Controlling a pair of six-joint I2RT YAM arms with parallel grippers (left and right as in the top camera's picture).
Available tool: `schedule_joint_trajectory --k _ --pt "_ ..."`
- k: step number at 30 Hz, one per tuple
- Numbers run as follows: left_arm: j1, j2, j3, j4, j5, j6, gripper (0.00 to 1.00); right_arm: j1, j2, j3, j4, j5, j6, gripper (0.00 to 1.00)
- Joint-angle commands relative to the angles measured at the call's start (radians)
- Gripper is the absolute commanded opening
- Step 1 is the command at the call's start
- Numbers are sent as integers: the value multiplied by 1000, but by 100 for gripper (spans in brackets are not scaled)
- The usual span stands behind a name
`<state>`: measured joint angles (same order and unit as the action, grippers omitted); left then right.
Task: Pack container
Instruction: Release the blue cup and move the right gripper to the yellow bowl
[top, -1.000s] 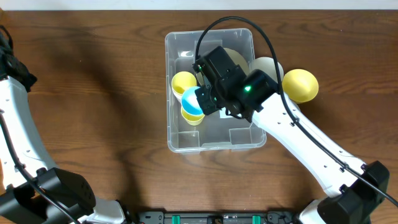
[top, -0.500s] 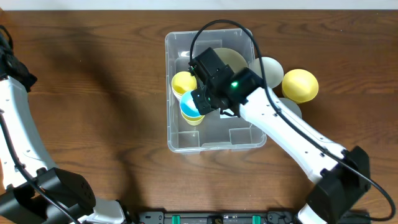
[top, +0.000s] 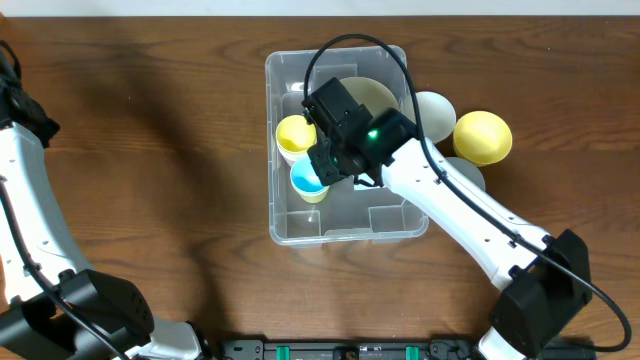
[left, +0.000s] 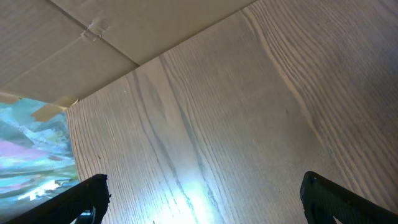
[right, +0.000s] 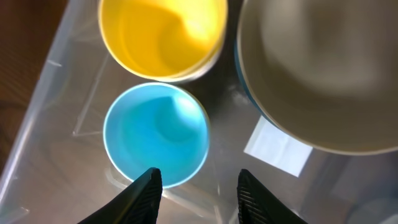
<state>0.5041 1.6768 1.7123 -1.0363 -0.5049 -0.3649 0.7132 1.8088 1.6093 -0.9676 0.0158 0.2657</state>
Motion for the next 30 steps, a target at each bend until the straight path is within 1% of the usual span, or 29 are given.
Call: schedule_joint_trajectory --k 1,5,10,12,16,22,25,27,30 --pt "3 8 3 -2 -19 5 98 -50 -53 12 -21 14 10 42" --pt "3 8 3 -2 -19 5 98 -117 -116 12 -76 14 42 43" --pt "3 8 3 -2 -19 5 98 -199 -156 12 -195 14 52 44" --pt "3 8 3 -2 -19 5 98 -222 -153 11 -229 13 52 50" --pt "3 8 3 -2 -19 5 98 -248 -140 5 -282 57 42 51" --pt "3 8 3 -2 -19 5 98 -268 -140 -4 -279 80 45 51" --pt "3 8 3 -2 -19 5 98 -278 -141 -4 -294 166 90 51" --pt "3 8 3 -2 -19 5 98 -301 -141 -4 -302 227 132 52" --pt "3 8 3 -2 -19 5 98 -368 -141 -4 -304 239 139 52"
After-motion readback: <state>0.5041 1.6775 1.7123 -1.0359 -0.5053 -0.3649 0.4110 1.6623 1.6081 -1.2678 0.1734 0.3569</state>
